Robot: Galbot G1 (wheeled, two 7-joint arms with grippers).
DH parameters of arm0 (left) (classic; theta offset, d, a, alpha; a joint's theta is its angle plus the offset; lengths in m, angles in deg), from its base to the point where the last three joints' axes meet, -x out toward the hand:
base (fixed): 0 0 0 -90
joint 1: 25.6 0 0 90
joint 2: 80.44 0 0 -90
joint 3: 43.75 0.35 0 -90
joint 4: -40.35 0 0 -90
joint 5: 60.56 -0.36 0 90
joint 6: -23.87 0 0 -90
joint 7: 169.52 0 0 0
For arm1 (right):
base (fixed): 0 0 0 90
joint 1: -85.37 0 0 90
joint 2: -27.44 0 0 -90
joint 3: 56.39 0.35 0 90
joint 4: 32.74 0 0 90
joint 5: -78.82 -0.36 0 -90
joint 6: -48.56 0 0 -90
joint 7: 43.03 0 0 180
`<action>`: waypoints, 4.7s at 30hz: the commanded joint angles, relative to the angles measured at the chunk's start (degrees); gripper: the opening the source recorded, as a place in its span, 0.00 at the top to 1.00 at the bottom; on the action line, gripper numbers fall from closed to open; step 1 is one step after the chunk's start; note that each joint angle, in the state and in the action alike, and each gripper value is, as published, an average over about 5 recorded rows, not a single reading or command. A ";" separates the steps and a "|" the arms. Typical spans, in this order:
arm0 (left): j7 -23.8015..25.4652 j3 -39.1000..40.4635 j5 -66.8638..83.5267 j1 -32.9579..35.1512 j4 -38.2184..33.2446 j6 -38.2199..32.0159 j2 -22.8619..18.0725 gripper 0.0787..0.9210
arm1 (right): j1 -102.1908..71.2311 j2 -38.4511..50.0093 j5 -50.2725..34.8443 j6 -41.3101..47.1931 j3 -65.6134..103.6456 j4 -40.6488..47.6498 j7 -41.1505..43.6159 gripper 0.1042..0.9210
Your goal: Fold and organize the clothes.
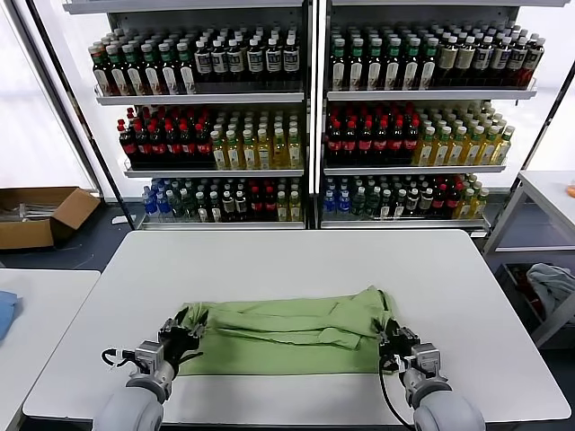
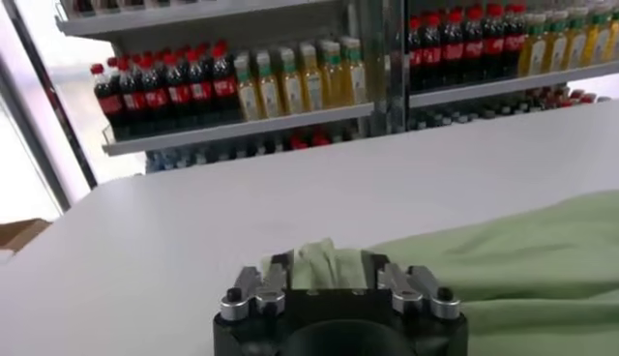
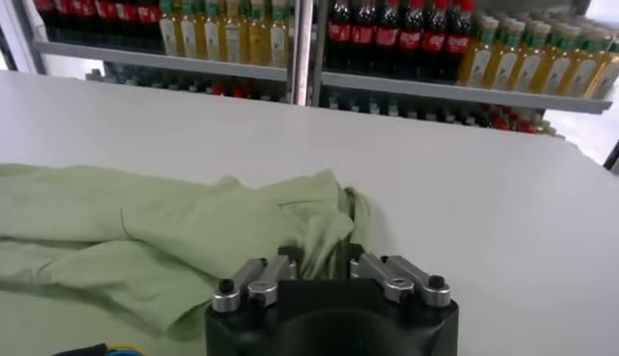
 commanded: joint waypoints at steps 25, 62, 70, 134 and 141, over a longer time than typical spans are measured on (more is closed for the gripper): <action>-7.07 -3.73 9.75 0.30 1.50 2.46 -7.10 0.12 | -3.27 0.59 -3.44 -2.36 2.88 -10.70 -2.85 0.12; -2.88 -9.23 8.41 2.46 3.53 0.11 -2.81 0.97 | -2.19 0.63 -3.76 -2.91 2.76 -9.76 -3.38 0.12; -1.07 -24.53 11.47 5.39 3.71 -1.71 14.39 0.97 | -1.04 1.14 -4.23 -2.91 2.72 -9.13 -3.54 0.12; -2.27 4.29 1.05 -1.27 -6.24 6.36 -1.33 0.97 | -7.97 -2.12 -1.25 -4.69 1.57 -12.00 -3.91 0.12; -1.85 5.84 0.01 -3.19 0.43 2.80 -4.21 0.97 | -8.79 -2.46 -0.67 -5.00 1.39 -12.25 -3.78 0.12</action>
